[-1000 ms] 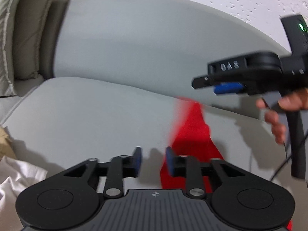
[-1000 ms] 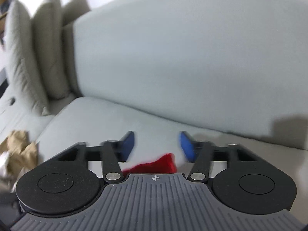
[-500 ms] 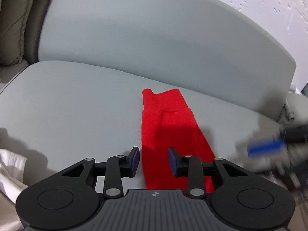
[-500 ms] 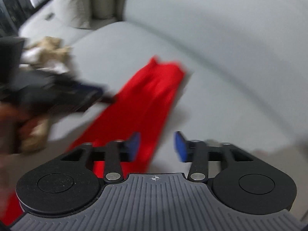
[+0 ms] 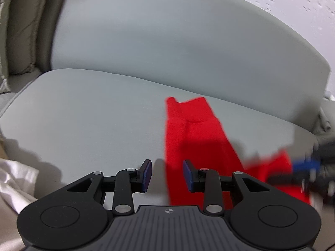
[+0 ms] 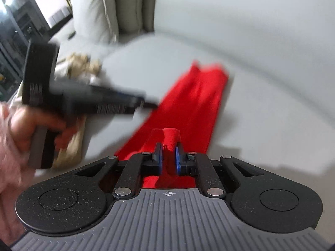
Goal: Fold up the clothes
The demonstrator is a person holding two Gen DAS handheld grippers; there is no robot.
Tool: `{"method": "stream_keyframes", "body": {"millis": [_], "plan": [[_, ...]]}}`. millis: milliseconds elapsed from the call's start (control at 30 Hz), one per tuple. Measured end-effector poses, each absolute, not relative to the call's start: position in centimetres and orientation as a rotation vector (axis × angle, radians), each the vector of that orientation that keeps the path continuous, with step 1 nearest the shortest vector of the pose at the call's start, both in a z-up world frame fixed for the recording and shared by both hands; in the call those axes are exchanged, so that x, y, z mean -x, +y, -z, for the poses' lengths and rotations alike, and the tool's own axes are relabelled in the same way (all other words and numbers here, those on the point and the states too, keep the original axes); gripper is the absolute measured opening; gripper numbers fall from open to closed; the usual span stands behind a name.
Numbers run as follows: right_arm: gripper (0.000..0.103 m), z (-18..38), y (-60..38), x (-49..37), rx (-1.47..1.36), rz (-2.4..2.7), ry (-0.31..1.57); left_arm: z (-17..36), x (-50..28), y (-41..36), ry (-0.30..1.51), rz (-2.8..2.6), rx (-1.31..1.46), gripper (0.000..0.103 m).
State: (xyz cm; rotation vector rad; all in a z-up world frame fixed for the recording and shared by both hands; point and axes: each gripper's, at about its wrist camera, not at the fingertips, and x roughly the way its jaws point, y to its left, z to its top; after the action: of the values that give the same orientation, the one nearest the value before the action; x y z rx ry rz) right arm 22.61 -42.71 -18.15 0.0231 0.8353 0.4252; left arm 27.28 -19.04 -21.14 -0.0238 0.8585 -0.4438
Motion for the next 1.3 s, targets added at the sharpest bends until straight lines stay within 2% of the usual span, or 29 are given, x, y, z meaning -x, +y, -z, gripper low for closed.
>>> {"method": "stream_keyframes", "body": {"millis": [133,200,233,400,600,700,900,933,967,1000,1067,1133,1200,1233,1267,1300], "plan": [[0.013,16.9,-41.3,-28.0,0.031,-0.387,0.672,21.3,-28.5,-17.5,0.852,0.389,0.054,0.032],[0.034,17.2,-40.6,-30.3,0.05,-0.335,0.62,21.5,-29.0,-17.2,0.845,0.373,0.068,0.032],[0.052,17.6,-40.4,-31.9,0.056,-0.286,0.617,21.6,-29.1,-17.2,0.844,0.372,0.07,0.032],[0.054,18.0,-41.6,-33.2,0.041,-0.218,0.673,22.0,-29.1,-18.1,0.841,0.43,0.069,0.035],[0.054,19.0,-42.8,-32.3,0.036,-0.284,0.827,22.4,-28.8,-19.3,0.851,0.48,0.096,0.035],[0.062,20.0,-42.8,-33.0,-0.025,-0.276,0.832,22.4,-28.7,-19.6,0.854,0.49,0.074,0.035],[0.06,22.8,-41.3,-36.3,-0.091,-0.275,0.864,23.2,-29.5,-19.3,0.882,0.471,0.071,0.035],[0.051,23.1,-41.0,-36.7,-0.094,-0.269,0.87,23.3,-29.7,-19.2,0.884,0.464,0.07,0.035],[0.024,23.0,-40.9,-36.8,-0.096,-0.277,0.864,23.3,-29.8,-19.1,0.884,0.461,0.07,0.035],[0.019,22.7,-40.9,-36.9,-0.106,-0.296,0.855,23.3,-29.9,-18.9,0.884,0.455,0.075,0.035],[0.017,22.2,-41.0,-36.6,-0.111,-0.303,0.83,23.2,-29.9,-18.6,0.876,0.442,0.086,0.035],[0.017,20.0,-42.0,-35.0,-0.116,-0.331,0.67,22.9,-29.8,-18.4,0.859,0.432,0.092,0.035],[0.017,19.7,-42.9,-34.6,-0.131,-0.32,0.633,22.8,-29.7,-18.6,0.851,0.426,0.086,0.035],[0.021,20.2,-43.1,-34.8,-0.11,-0.304,0.663,22.9,-29.6,-18.7,0.85,0.426,0.082,0.035],[0.032,21.0,-43.0,-35.2,-0.087,-0.296,0.712,23.0,-29.6,-18.8,0.851,0.426,0.077,0.035],[0.037,22.1,-42.9,-35.7,-0.059,-0.278,0.781,23.0,-29.6,-18.9,0.852,0.427,0.072,0.035]]}}
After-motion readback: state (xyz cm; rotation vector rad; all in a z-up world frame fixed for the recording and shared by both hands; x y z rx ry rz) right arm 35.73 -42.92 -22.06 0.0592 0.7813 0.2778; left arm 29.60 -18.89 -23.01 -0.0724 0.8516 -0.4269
